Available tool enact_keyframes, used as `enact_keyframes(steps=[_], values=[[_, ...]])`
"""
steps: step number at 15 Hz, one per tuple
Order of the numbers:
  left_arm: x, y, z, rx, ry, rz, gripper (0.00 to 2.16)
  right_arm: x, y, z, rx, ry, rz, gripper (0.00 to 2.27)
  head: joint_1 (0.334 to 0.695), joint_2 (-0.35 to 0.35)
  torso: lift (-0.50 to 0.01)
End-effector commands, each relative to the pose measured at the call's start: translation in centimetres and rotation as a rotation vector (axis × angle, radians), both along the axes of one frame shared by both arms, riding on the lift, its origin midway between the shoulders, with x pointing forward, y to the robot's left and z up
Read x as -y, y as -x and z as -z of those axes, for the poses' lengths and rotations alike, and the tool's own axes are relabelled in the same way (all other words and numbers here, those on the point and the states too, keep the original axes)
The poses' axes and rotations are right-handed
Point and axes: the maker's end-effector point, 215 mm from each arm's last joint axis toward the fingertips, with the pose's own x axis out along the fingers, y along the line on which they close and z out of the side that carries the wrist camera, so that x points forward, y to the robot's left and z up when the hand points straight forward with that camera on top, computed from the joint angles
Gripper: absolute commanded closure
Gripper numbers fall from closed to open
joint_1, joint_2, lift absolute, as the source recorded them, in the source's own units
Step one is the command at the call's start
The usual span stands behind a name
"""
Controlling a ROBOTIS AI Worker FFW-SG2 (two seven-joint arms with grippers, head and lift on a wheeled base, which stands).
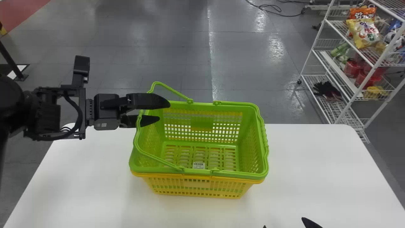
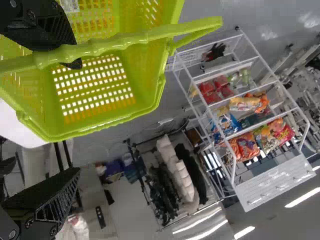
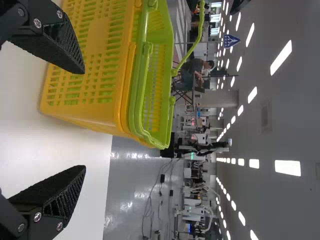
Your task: Grasp handle with right gripper to insert into left gripper then lift and swing left to center
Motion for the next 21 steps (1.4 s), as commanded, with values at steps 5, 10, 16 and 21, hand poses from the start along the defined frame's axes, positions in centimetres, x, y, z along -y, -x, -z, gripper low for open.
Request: enact_keyframes(steps=[5,10,16,21], values=[[2.5,-0.7,-1.7,0.018,-0.027,0.071,0.08,1.6,-2.7,-2.5,0.035,0.025,0.026,0.14,0.695,-0.081,-0.093],[4.6,-0.8,-2.4,0.038,-0.058,0.125,0.08,3.8,-6.2,-3.9,0.026,0.063,0.064,0.16,0.695,-0.118,-0.093],[6.7,-0.7,-4.0,0.069,-0.065,0.175,0.08,5.7,-10.2,-5.0,-0.010,0.097,0.126,1.84,0.695,-0.177,-0.093],[7.0,-0.8,-4.1,0.068,-0.063,0.179,0.08,6.7,-13.3,-4.0,-0.063,0.180,0.157,2.22,0.695,-0.199,-0.093]])
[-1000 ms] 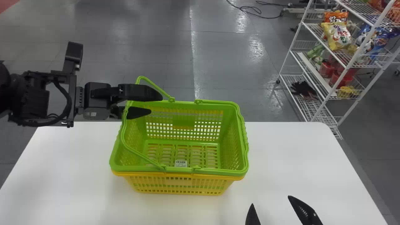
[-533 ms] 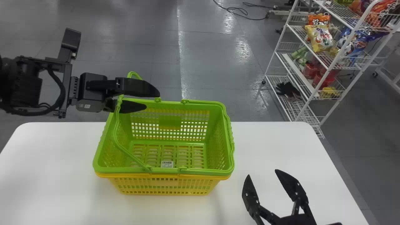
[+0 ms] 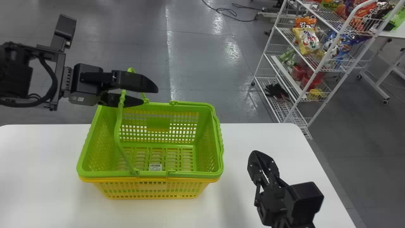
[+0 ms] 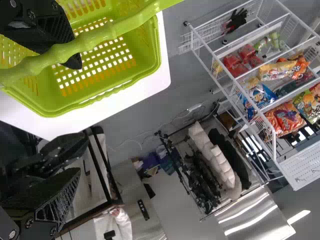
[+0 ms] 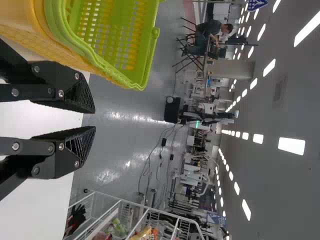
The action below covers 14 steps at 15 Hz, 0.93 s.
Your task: Grasp handle with right gripper to insert into left gripper then lift and swing left to center
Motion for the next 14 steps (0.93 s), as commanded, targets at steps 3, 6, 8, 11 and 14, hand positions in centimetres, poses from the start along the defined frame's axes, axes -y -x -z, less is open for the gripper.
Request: enact_keyframes(steps=[3,6,8,11,14], values=[[-0.2,0.4,0.5,-0.016,0.005,0.001,0.08,-0.7,-2.4,2.2,-0.061,0.054,-0.008,2.22,0.695,-0.199,-0.093],[-0.5,0.4,0.4,-0.019,0.013,-0.004,0.08,-1.4,-3.8,3.5,-0.095,0.073,-0.019,2.22,0.695,-0.185,-0.093],[-0.5,0.4,0.5,-0.020,0.014,-0.003,0.08,-2.2,-4.5,4.3,-0.115,0.078,-0.032,2.22,0.695,-0.174,-0.093],[-0.4,0.6,0.5,-0.023,0.022,-0.001,0.08,-2.7,-5.3,4.5,-0.122,0.078,-0.039,2.22,0.695,-0.164,-0.093],[-0.3,0.8,0.8,-0.031,0.026,0.001,0.08,-3.3,-5.9,4.2,-0.119,0.076,-0.047,2.22,0.695,-0.155,-0.093]])
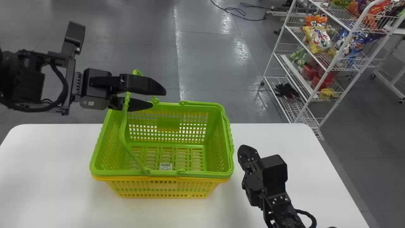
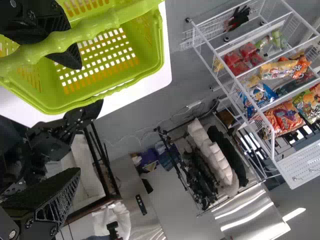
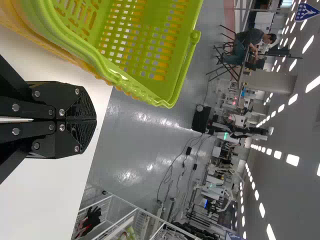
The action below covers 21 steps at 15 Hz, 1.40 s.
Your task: Grasp handle with right gripper to insert into left gripper then lift and swing left to center
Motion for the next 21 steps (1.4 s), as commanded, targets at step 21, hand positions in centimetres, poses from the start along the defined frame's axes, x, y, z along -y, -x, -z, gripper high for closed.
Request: enact_keyframes(steps=[21], values=[[1.6,1.3,0.0,-0.025,0.047,0.035,0.08,-4.9,-1.5,-6.1,0.037,-0.060,-0.054,2.22,0.695,-0.131,-0.093]])
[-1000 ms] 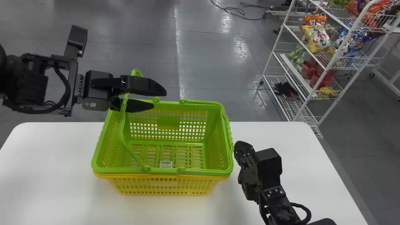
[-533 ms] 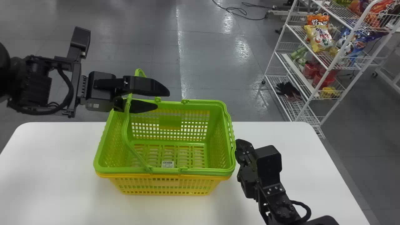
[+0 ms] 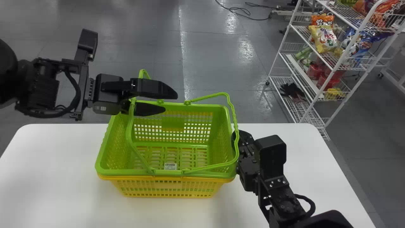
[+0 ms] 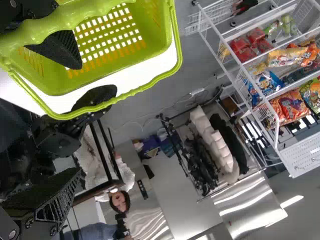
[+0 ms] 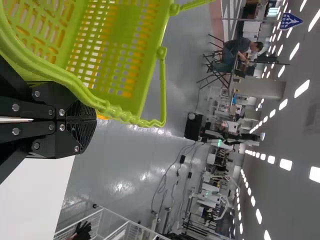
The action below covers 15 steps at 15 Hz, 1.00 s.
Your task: Grasp handle with right gripper to insert into left gripper then lift and swing left to center
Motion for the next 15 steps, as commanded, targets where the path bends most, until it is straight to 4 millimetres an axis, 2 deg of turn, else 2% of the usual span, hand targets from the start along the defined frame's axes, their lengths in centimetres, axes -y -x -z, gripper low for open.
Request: enact_keyframes(steps=[1,7,11,15], values=[[0.2,0.0,-0.1,-0.003,-0.003,0.006,0.08,-1.4,-0.2,-1.4,0.013,-0.006,-0.017,2.22,0.695,-0.128,-0.093],[0.2,-0.8,-0.2,-0.004,-0.023,0.003,0.08,-4.6,0.0,-2.2,0.002,-0.014,-0.052,2.22,0.695,-0.086,-0.093],[1.3,-1.1,-0.5,-0.011,-0.031,0.021,0.08,-5.7,-0.1,-2.2,-0.013,-0.003,-0.059,2.22,0.695,-0.072,-0.093],[2.2,-1.5,-0.5,-0.012,-0.049,0.031,0.08,-7.7,-0.4,-3.0,-0.006,0.008,-0.089,2.22,0.695,-0.069,-0.093]])
